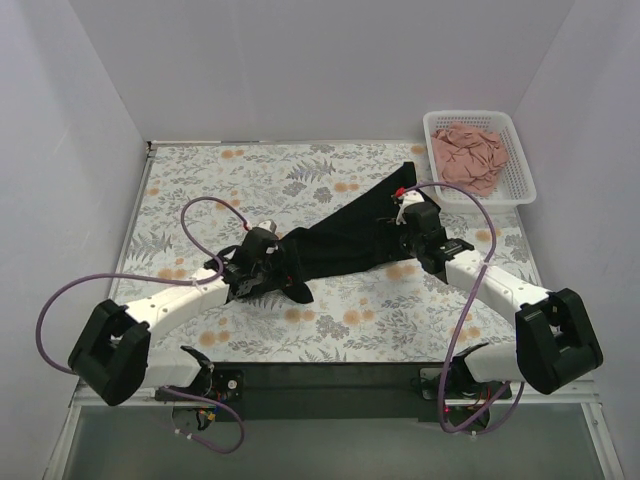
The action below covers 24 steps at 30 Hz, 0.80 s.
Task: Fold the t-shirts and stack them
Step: Move the tshirt to the center of the board, then flatten the tshirt out
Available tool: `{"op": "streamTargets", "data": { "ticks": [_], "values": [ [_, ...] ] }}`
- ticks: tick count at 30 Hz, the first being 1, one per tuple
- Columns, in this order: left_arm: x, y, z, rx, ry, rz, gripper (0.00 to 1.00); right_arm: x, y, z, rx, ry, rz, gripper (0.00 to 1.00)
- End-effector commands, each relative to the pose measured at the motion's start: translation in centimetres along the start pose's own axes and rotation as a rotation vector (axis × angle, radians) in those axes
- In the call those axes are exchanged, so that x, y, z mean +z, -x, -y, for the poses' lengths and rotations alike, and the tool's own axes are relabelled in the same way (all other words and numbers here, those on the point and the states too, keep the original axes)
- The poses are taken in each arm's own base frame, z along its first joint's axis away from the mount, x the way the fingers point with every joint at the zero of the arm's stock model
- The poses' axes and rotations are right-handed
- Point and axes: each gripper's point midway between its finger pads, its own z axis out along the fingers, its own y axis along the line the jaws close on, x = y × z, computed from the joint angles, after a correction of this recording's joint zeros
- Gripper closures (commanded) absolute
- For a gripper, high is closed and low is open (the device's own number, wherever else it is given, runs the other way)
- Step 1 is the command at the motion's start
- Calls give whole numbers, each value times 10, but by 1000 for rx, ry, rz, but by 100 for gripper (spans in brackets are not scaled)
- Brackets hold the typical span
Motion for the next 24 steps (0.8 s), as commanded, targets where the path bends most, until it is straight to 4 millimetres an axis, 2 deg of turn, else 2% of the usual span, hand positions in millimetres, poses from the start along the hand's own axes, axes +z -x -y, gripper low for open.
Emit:
{"op": "streamTargets", "data": {
  "ticks": [1,5,7,10,11,12,13,15,16,18,19,20,22,23,24],
  "values": [
    [8,7,-30,-28,193,44,9,-3,14,1,69,42,70,16],
    [25,0,-43,-23,271,13,11,-1,10,-2,94,88,62,17],
    [31,1,-44,-15,289,10,18,1,7,-1,104,92,55,17],
    [31,10,-47,19,320,33,50,2,2,1,121,96,46,17],
    [28,18,-51,29,352,63,77,2,3,3,132,97,48,17],
    [25,25,-54,36,373,76,86,2,3,5,136,94,49,18],
    [15,39,-61,33,404,90,93,1,4,6,144,91,53,18],
    [1,60,-72,25,433,119,100,0,7,12,168,74,66,18],
    [-17,81,-89,6,463,156,100,-2,10,13,174,70,77,18],
    [-42,111,-98,-13,482,236,100,-4,14,18,184,46,93,19],
    [-65,129,-111,-21,508,296,100,-5,16,19,183,42,101,20],
    [-78,142,-113,-27,517,341,100,-5,18,21,189,35,106,20],
    [-106,161,-127,-35,560,429,100,-5,19,24,201,22,110,21],
    [-113,165,-130,-28,569,459,100,-4,21,26,205,15,112,21],
    [-114,160,-136,-31,583,466,100,-4,21,27,208,12,112,22]
  ]
}}
